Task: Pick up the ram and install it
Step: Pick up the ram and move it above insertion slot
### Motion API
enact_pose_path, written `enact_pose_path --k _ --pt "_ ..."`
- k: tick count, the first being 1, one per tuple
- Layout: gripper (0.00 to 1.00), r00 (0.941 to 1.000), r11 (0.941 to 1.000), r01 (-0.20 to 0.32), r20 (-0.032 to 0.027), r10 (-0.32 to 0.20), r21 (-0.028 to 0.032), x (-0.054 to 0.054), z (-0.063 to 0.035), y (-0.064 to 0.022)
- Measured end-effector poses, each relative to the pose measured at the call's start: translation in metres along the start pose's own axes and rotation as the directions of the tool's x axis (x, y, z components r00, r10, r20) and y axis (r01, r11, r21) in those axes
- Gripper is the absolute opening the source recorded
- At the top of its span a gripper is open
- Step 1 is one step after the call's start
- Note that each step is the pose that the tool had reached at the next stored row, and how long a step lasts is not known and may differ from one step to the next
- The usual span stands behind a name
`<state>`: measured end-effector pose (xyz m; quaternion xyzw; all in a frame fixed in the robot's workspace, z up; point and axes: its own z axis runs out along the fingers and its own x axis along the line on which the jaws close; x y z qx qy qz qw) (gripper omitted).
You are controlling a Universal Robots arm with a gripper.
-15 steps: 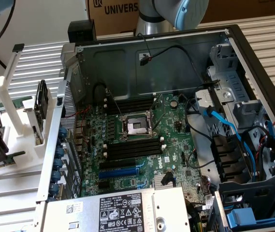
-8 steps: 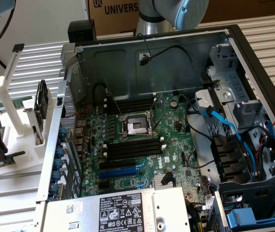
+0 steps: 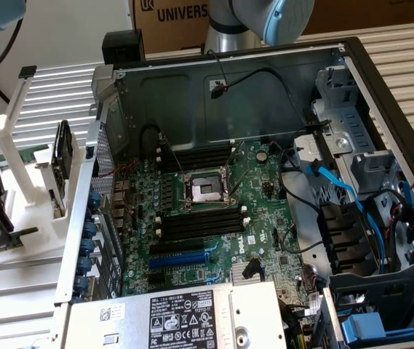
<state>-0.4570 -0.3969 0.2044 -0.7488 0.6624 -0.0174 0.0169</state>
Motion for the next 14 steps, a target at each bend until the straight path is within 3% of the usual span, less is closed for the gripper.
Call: enact_pose_path --k 6,11,14 --pt "0.26 1.0 1.0 0.0 0.0008 0.0 -0.0061 0.0001 0.0026 -0.0011" --pt "0.26 1.0 0.9999 0.0 0.002 0.0 -0.0161 0.0001 0.0037 -0.0012" --pt "0.26 1.0 0.9999 0.0 0.0022 0.0 -0.0167 0.0002 0.0038 -0.0015"
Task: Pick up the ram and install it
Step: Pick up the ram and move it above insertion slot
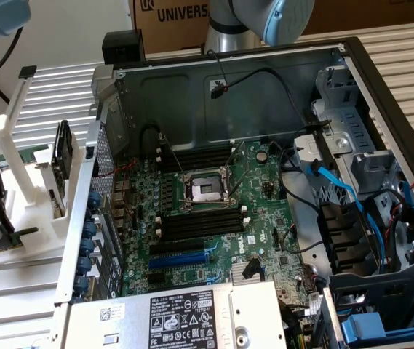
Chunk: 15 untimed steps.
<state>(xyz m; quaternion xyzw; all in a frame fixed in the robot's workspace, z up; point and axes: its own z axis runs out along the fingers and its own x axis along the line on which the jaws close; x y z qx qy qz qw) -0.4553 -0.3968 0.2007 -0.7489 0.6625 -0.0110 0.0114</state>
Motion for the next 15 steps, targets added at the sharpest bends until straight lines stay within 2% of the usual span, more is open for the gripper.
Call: enact_pose_path --k 12,13,15 --pt "0.26 1.0 1.0 0.0 0.0 0.0 0.0 0.0 0.0 0.0" --pt "0.24 1.0 1.0 0.0 0.0 0.0 0.0 0.0 0.0 0.0" --pt "0.12 1.0 1.0 0.0 0.0 0.0 -0.0001 0.0 0.0 0.0"
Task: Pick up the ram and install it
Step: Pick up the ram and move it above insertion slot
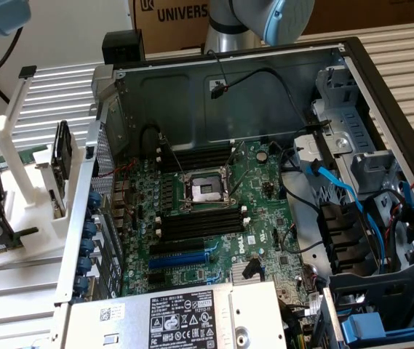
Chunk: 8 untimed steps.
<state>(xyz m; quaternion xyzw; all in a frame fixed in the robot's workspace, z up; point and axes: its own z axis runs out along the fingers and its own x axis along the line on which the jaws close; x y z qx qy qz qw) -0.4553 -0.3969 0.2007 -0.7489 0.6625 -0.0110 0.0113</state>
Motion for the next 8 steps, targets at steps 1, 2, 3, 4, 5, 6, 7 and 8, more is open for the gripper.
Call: enact_pose_path --k 1,2,3,4,5,6,7,8 --pt "0.12 1.0 1.0 0.0 0.0 0.0 0.0001 0.0 0.0 0.0" --pt "0.12 1.0 1.0 0.0 0.0 0.0 0.0001 0.0 0.0 0.0" --pt "0.12 1.0 1.0 0.0 0.0 0.0 0.0001 0.0 0.0 0.0" --pt "0.12 1.0 1.0 0.0 0.0 0.0 0.0 0.0 0.0 0.0" --pt "0.12 1.0 1.0 0.0 0.0 0.0 0.0001 0.0 0.0 0.0" --pt "0.12 1.0 1.0 0.0 0.0003 0.0 0.0002 0.0 0.0001 0.0" --pt "0.12 1.0 1.0 0.0 0.0004 0.0 0.0002 0.0 0.0 0.0" --pt "0.12 1.0 1.0 0.0 0.0009 0.0 0.0001 0.0002 0.0 0.0001"
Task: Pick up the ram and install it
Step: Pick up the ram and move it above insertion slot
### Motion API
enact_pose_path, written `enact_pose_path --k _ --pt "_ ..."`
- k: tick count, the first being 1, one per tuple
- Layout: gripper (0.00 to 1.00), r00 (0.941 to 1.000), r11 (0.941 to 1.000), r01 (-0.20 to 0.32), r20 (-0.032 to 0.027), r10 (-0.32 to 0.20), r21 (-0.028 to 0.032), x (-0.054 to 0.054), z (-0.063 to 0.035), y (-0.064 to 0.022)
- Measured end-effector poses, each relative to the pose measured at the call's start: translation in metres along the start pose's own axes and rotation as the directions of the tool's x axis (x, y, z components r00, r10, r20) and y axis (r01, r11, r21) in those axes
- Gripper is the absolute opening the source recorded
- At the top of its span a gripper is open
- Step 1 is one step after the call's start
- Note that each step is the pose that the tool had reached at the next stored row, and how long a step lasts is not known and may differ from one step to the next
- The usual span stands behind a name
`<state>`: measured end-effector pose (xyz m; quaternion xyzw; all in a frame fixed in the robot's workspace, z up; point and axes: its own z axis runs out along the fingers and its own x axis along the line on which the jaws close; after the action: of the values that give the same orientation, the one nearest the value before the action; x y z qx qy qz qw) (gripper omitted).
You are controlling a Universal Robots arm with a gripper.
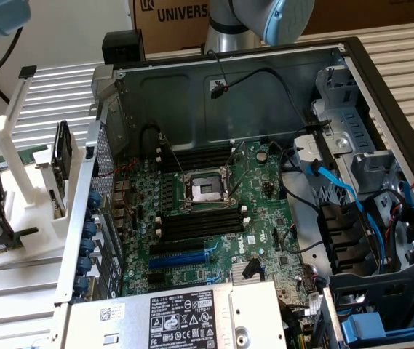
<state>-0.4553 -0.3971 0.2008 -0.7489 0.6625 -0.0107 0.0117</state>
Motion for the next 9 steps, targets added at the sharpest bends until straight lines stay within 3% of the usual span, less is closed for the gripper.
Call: enact_pose_path --k 6,9 --pt "0.12 1.0 1.0 0.0 0.0028 0.0 0.0005 0.0012 0.0001 0.0002" --pt "0.12 1.0 1.0 0.0 0.0078 0.0 0.0011 0.0038 0.0 0.0005"
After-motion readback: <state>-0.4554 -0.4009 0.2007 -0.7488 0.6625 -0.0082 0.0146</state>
